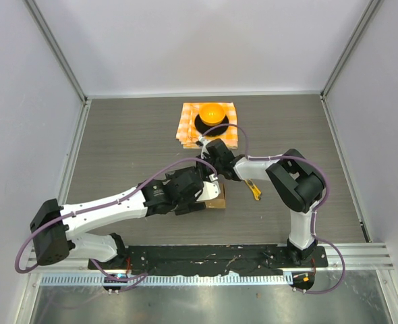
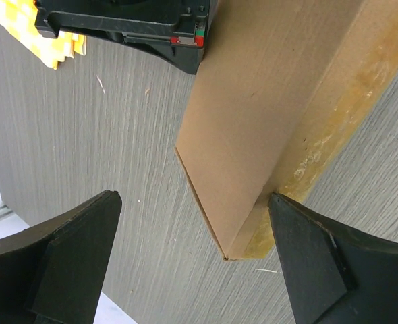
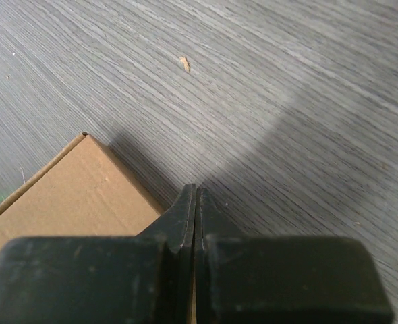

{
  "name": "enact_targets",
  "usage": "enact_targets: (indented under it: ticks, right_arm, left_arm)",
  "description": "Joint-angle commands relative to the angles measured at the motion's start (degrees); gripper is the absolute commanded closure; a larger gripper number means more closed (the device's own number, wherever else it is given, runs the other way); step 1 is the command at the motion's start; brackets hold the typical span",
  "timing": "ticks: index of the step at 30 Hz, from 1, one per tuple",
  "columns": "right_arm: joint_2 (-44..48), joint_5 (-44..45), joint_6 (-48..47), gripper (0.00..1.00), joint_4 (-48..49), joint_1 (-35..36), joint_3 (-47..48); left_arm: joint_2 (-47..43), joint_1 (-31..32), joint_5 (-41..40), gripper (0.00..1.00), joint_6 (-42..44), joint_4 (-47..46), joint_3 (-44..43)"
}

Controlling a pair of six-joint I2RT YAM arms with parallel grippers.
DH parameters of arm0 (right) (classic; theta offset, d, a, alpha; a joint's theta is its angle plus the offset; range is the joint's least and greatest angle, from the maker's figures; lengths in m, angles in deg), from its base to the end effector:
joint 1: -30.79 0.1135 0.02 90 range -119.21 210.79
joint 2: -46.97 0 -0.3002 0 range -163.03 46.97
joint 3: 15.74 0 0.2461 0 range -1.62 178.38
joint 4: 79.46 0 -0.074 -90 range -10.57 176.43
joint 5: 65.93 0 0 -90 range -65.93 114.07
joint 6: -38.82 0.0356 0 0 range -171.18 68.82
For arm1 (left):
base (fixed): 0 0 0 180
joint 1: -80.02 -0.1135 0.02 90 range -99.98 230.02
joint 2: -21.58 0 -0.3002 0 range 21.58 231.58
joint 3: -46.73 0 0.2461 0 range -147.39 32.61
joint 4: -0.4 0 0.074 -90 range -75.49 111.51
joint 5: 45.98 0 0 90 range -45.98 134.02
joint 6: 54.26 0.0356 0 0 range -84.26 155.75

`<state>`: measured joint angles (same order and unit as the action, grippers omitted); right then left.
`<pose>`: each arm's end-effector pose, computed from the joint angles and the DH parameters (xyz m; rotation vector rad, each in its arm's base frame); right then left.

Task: Unpack the express box

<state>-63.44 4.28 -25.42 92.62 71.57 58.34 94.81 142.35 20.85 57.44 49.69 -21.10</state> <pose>0.2950 0.2704 0.1740 -0.5077 2.4474 0.9405 0.1239 -0.2061 0.2907 1.5048 1.9066 0.1981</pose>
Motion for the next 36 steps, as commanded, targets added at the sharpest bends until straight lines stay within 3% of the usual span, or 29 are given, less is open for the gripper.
enact_targets:
  ticks: [1, 7, 19, 36]
  right_arm:
    - [-2.26, -12.73, 1.58, 0.99, -7.6, 6.86, -0.99]
    - [-2.62, -14.04, 0.61, 0.99, -8.39, 6.69, 0.06]
    - [-5.6, -17.47, -2.56, 0.99, -13.66, 6.69, 4.89]
    - [-6.48, -17.65, -3.96, 0.99, -18.06, 6.69, 6.39]
  left_arm:
    - [1.39, -1.94, -6.44, 0.05, 1.33, -16.36, -0.43]
    - [3.93, -2.82, -6.18, 0.05, 2.48, -18.39, 0.45]
    - [5.34, -13.1, -2.49, 0.05, 3.88, -18.91, -4.38]
    - [4.82, -15.04, -1.08, 0.06, 3.36, -20.24, -1.49]
